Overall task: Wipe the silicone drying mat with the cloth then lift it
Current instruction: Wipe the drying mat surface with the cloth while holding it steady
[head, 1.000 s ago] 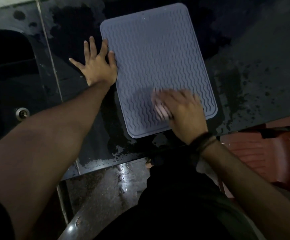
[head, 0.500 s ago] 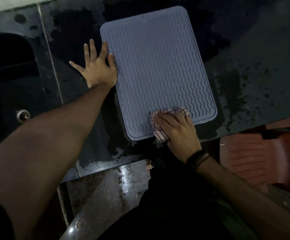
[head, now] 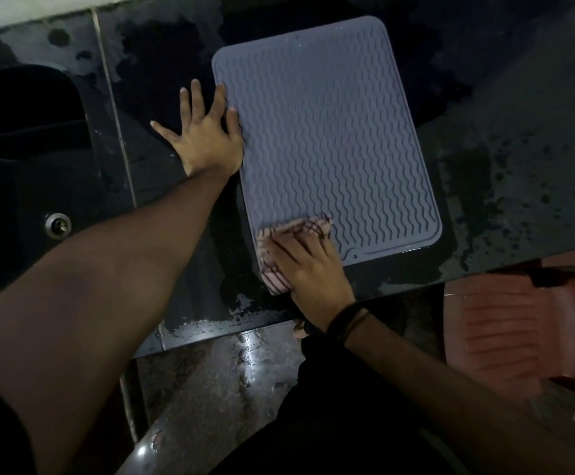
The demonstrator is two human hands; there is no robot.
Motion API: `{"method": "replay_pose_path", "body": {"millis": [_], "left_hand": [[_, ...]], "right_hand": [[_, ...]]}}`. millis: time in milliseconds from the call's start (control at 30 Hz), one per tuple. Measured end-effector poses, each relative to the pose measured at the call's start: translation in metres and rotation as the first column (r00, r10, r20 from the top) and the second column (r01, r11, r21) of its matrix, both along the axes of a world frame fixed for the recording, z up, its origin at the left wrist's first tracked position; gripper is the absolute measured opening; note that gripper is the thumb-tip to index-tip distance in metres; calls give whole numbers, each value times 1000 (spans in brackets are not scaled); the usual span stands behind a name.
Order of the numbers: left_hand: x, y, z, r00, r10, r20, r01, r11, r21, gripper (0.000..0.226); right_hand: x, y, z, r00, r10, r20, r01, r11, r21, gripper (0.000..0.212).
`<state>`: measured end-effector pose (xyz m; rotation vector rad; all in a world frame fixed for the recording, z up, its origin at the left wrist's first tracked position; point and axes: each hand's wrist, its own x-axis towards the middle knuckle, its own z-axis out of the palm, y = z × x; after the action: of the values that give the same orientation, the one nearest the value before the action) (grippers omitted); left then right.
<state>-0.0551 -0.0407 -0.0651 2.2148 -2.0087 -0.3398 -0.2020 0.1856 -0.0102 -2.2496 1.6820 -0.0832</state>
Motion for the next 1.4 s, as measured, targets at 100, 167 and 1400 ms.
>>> {"method": "replay_pose_path", "body": {"millis": [100,167,1400], "left_hand": [[0,1,1,1000,-3,16,3,1000,9,53],[0,1,1,1000,-5,8,5,1000,9,53],[5,-4,-2,997,-54,48,51,997,63,52]], "right_hand": [[-16,29,6,998,54,24,-54,998,10,55],[-23,34,12,997,65,38,-66,997,30,59],[10,-168,-4,998,-25,-52,21,997,-73,66]]}}
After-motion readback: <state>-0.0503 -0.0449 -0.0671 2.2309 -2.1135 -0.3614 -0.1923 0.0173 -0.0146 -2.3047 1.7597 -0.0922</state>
